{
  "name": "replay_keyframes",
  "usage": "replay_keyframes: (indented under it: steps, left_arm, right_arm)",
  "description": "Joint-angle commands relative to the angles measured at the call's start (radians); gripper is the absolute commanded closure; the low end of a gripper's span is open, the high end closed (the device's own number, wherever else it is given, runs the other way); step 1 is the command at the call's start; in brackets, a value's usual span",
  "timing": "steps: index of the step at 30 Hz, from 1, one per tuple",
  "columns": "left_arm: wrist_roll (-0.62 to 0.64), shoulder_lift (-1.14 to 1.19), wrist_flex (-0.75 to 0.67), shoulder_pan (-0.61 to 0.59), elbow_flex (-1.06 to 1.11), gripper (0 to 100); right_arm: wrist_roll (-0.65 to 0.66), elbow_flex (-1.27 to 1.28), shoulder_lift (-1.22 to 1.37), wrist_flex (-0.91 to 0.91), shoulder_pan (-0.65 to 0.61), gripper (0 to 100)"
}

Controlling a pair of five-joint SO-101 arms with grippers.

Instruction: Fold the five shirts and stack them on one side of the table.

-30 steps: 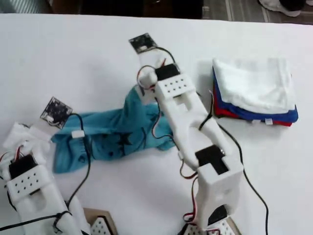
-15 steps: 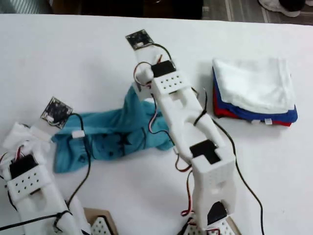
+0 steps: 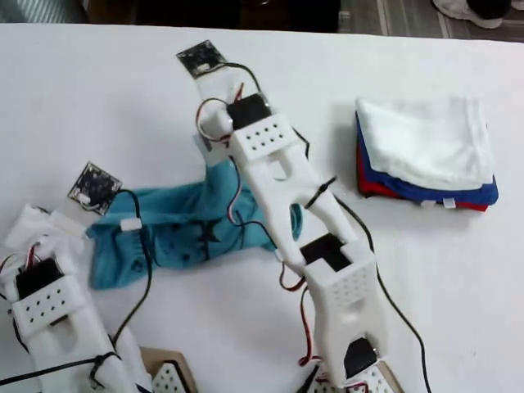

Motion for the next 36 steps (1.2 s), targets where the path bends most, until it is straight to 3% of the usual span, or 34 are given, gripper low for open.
replay_keyframes:
  steps: [1, 18, 28, 36]
  left_arm:
    - [-0.006, -0.011, -0.023, -0.008, -0.005, 97]
    - [-0.006, -0.011, -0.02, -0.011, -0.005, 97]
    - [-0.006, -0.011, -0.015, -0.011, -0.005, 97]
    - [-0.006, -0.011, -0.015, -0.011, -0.005, 97]
  right_arm:
    - [-0.008, -0.048, -0.002, 0.005, -0.005, 81.5]
    - [0.002, -0.055, 0.165, -0.179, 0.07, 81.5]
    - [0.002, -0.064, 0.242, -0.242, 0.031, 81.5]
    - [0.003, -0.253, 0.381, -0.183, -0.013, 81.6]
